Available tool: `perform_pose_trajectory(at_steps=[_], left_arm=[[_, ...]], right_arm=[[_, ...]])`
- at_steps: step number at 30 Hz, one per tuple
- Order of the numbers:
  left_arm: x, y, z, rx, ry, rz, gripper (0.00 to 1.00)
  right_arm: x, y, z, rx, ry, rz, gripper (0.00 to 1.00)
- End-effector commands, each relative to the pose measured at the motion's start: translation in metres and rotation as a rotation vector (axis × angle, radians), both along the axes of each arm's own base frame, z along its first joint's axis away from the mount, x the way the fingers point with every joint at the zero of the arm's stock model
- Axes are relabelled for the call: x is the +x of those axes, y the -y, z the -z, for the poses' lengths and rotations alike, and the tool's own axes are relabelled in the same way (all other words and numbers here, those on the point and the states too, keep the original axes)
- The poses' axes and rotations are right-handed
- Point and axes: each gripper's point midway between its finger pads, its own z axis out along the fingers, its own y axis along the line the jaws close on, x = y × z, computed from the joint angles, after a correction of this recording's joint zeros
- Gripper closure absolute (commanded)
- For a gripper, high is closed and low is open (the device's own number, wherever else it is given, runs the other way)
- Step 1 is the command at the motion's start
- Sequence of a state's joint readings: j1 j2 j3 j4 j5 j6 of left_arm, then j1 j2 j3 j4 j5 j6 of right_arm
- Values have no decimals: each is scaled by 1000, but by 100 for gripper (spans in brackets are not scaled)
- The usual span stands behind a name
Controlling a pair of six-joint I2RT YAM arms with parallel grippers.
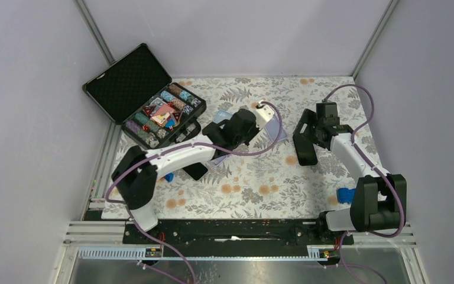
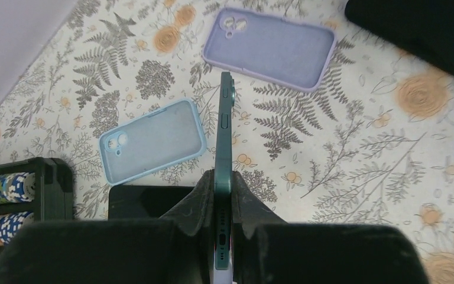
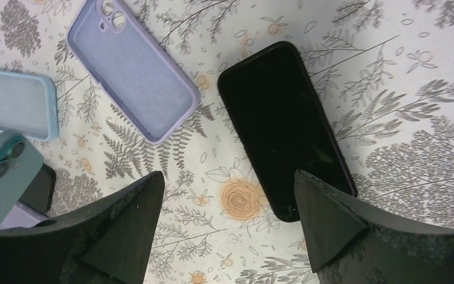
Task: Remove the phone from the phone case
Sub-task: Place the phone case at the center of the board, then place the phone at the center of the board.
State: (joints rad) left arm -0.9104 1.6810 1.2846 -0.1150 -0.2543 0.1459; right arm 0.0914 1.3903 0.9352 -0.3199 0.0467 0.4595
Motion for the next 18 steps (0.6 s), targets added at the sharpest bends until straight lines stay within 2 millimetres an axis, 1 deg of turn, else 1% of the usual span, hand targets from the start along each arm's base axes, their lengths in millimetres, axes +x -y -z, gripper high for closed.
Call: perform_pose_trajectory(at_steps=[1,4,6,7,9,10,11,15,18], left_arm=[[31,21,-26,22,108,-1,100],[40,28,-12,104,106,-4,100],[45,31,-3,154,118,-12,100],[48,32,-2,172,126,-23,100],[53,33,9,224,132,-43,100],[54,32,14,254,134,-47,100],[55,32,20,284,144,-54,100],[49,41,39,355,151,-29,100],[43,48,58,395,143,-20,100]], right_arm=[[-5,21,-3,-50,-3,48,13],[-8,24,1,-20,-20,54,13],[-8,23,-3,13,-11,52,13],[-7,23,-7,23,-2,54,13],[-5,23,-15,29,22,51,13],[-5,32,-19,30,30,79,13],[-6,35,-22,30,35,88,13],[-7,44,-34,6,57,115,13],[-10,51,-41,-22,63,132,13]])
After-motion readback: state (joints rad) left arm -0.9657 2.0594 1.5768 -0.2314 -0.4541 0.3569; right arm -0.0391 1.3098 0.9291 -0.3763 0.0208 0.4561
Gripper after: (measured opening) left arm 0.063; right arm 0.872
